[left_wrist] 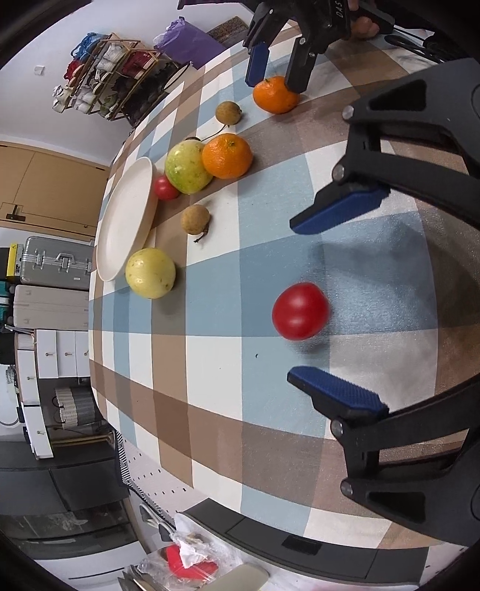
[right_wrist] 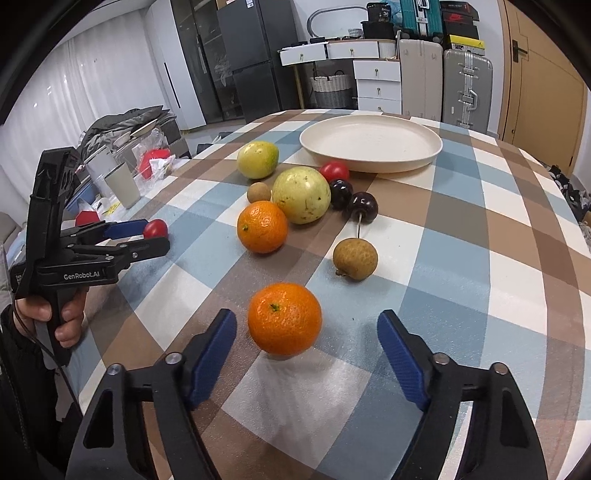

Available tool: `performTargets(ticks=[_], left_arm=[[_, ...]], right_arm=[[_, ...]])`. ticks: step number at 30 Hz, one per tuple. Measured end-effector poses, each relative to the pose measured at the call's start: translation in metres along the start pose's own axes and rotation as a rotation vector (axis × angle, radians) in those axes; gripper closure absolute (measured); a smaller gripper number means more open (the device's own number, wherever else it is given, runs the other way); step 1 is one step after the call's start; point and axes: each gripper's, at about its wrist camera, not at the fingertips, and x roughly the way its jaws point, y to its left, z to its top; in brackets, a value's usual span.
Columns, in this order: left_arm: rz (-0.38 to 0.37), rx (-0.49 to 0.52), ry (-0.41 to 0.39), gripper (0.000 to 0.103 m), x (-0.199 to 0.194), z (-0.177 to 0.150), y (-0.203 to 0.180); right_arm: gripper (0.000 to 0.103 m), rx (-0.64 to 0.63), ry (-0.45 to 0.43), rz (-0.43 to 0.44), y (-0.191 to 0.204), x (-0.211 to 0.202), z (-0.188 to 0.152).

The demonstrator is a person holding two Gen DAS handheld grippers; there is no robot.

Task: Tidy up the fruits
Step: 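Grasp the red tomato with the left tool while the right tool grasps an orange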

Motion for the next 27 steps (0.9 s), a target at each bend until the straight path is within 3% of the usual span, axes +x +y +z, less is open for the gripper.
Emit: performTargets(ticks=[7,8,9,15,19,27], left_arm=[[-0.014,0.004,0.017,0.06,0.004,0.0,-0.002],[-0.018,0.004,0.016,0.073,0.004,0.0,-0.001],[-0.025,0.002,0.012,0.078,0.003,0.0,-0.001],[-0.05,-0.003,-0.021,0.078,-0.004,0.001,-0.002],[-0.066,-0.003,-0.043,0.078,-0.008,0.001,-0.006],[-0.086,0.021,-0.118,0.078,-0.025,0.003,-0.023]], right_arm=[[0.036,0.014,0.005,0.035,0.005,0.001,0.0],[0.037,0.02,0.012,0.039,0.005,0.002,0.0],[0.04,0.024,0.019,0.041,0.005,0.003,0.0],[0.048,0.032,0.026,0.047,0.006,0.005,0.0],[0.061,0.04,0.024,0.056,0.004,0.005,-0.001],[0.062,0.034,0.012,0.063,0.005,0.002,0.0]])
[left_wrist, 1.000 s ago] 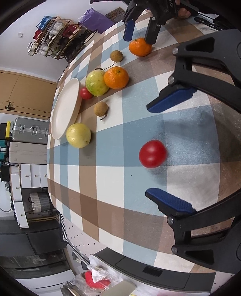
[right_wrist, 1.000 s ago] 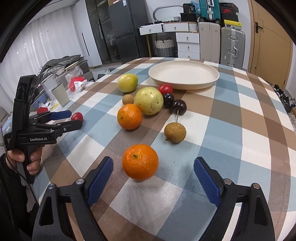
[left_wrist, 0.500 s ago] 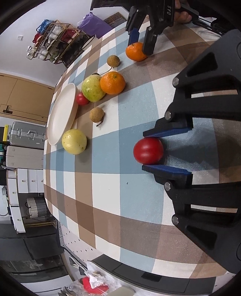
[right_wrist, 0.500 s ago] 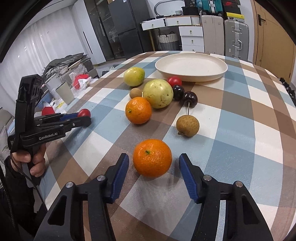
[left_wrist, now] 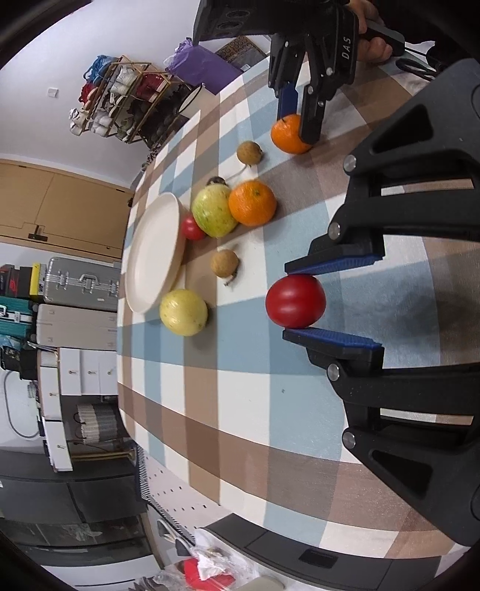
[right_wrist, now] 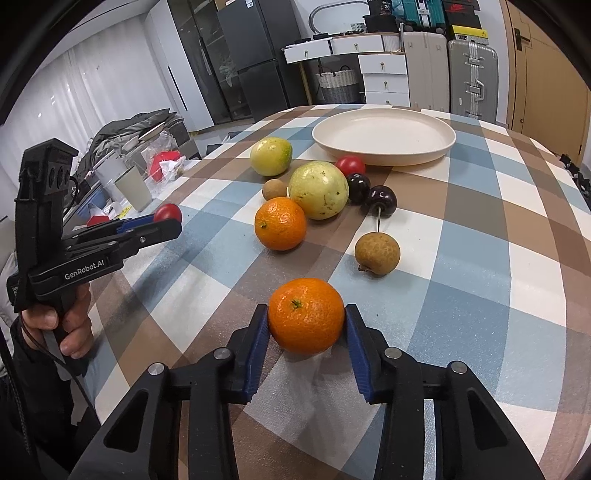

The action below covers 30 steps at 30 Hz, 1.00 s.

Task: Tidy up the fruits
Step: 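Grasp the red tomato with the left tool while the right tool grasps an orange, then carry tomato and orange to the cream plate and release both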

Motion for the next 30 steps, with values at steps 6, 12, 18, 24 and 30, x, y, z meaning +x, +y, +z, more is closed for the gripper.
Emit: performTargets(ticks=[6,12,18,24,30], left_arm=[[-0.021,0.037,-0.058,0.078,-0.01,0.007,-0.022],[-0.037,0.065,-0.082,0.078,-0.011,0.017,-0.035],[-0.053,0.069,-0.107,0.078,-0.009,0.032,-0.04],[-0.055,0.084,-0.127,0.078,-0.006,0.049,-0.044],[-0.049,0.095,-0.144,0.078,0.003,0.069,-0.048]], right_arm=[[0.062,0.007,-0.035,0.002,-0.005,-0.013,0.004],[0.062,0.014,-0.073,-0.006,-0.013,-0.029,0.015],[0.062,0.004,-0.105,-0.015,-0.02,-0.042,0.028],[0.062,0.007,-0.132,-0.026,-0.029,-0.052,0.041],[0.062,0.012,-0.174,-0.046,-0.042,-0.064,0.061]])
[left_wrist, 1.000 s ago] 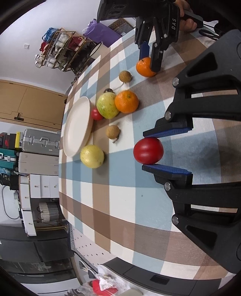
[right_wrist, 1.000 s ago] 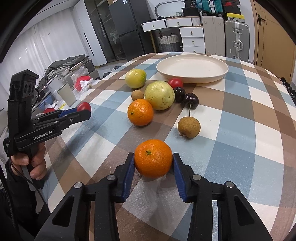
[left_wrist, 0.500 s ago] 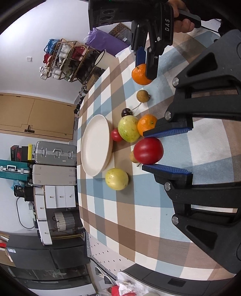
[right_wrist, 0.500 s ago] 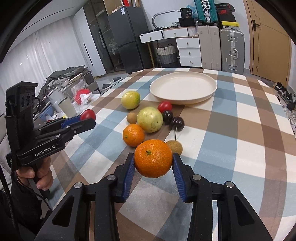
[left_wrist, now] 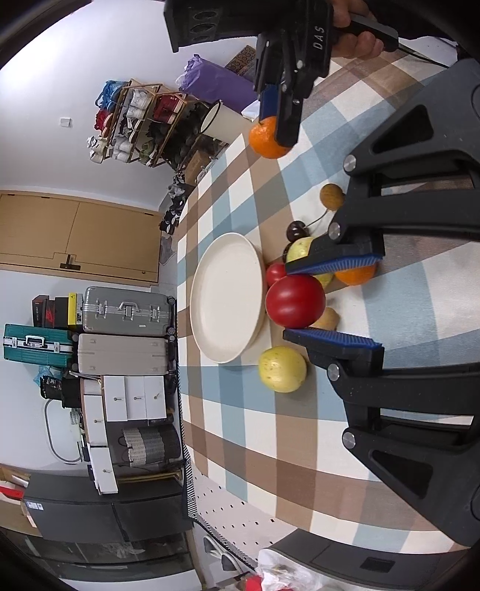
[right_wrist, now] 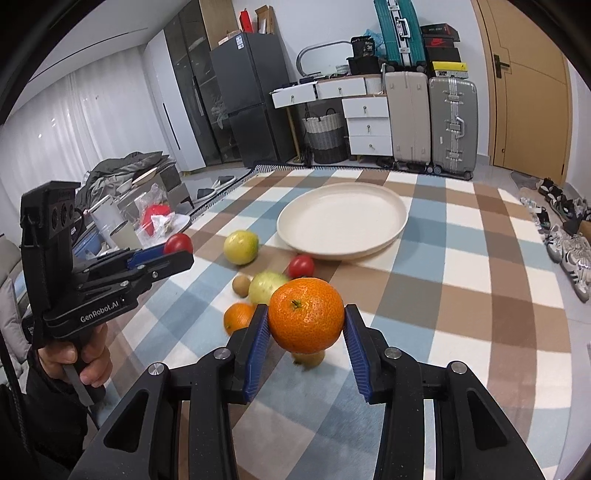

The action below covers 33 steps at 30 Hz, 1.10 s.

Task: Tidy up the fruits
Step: 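Carry tomato and orange to the cream plate and release both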

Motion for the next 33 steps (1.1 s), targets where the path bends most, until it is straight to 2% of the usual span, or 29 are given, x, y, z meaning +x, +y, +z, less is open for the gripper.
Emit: performTargets(ticks=[16,33], left_arm=[[0.026,0.0,-0.013,0.078,0.043,0.046,0.008],[0.036,0.006,0.026,0.078,0.11,0.06,0.014]], right_arm=[[0.062,0.019,-0.043,-0.011,-0.034,0.014,0.059],[0.062,0.028,-0.015,-0.042,-0.054,0.066,0.072]])
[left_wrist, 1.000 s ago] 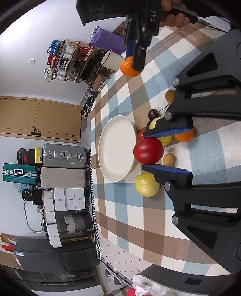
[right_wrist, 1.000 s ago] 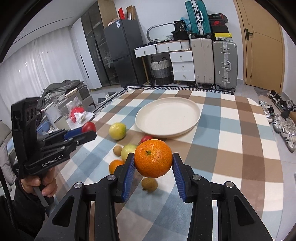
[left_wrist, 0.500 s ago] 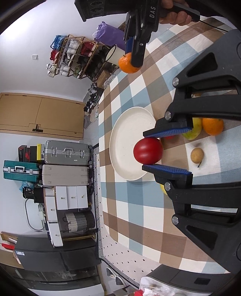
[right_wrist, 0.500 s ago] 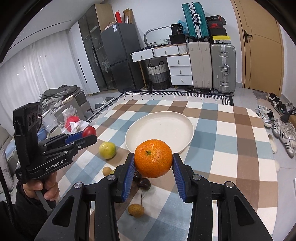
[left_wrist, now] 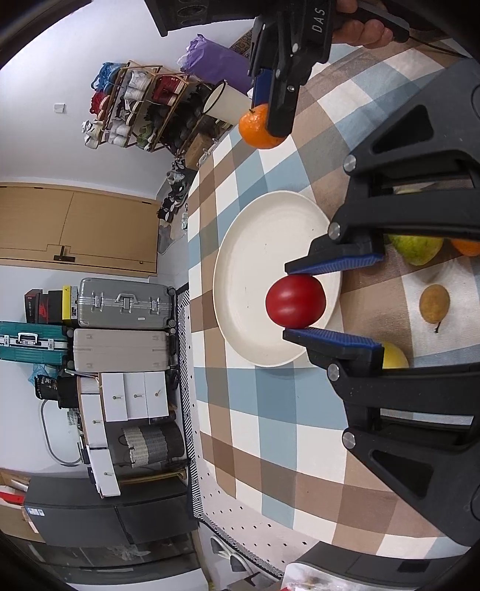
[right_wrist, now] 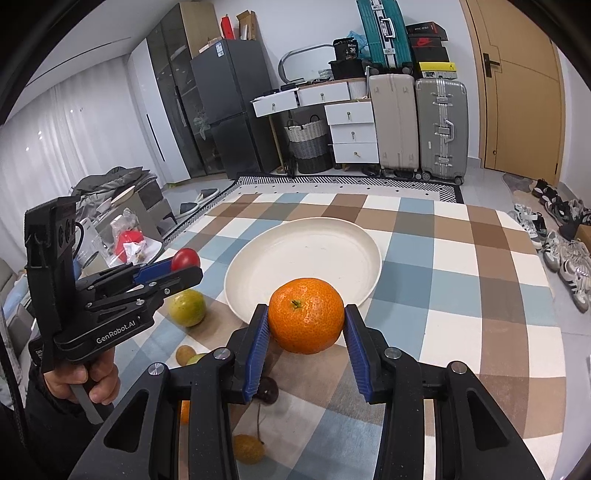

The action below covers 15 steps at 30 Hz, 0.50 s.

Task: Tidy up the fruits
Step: 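Carry tomato and orange to the cream plate and release both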

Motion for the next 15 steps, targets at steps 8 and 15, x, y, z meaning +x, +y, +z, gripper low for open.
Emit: performTargets(ticks=[8,15], left_arm=[[0.009,0.013,0.018,0.078,0.031,0.007,0.003],[0.013,0.029,0.039,0.078,0.053,0.011,0.003]], right_arm=[[0.062,0.015,0.008,0.003,-0.006,0.024,0.008],[0.062,0.01,0.03,0.002,-0.007,0.045,0.012]])
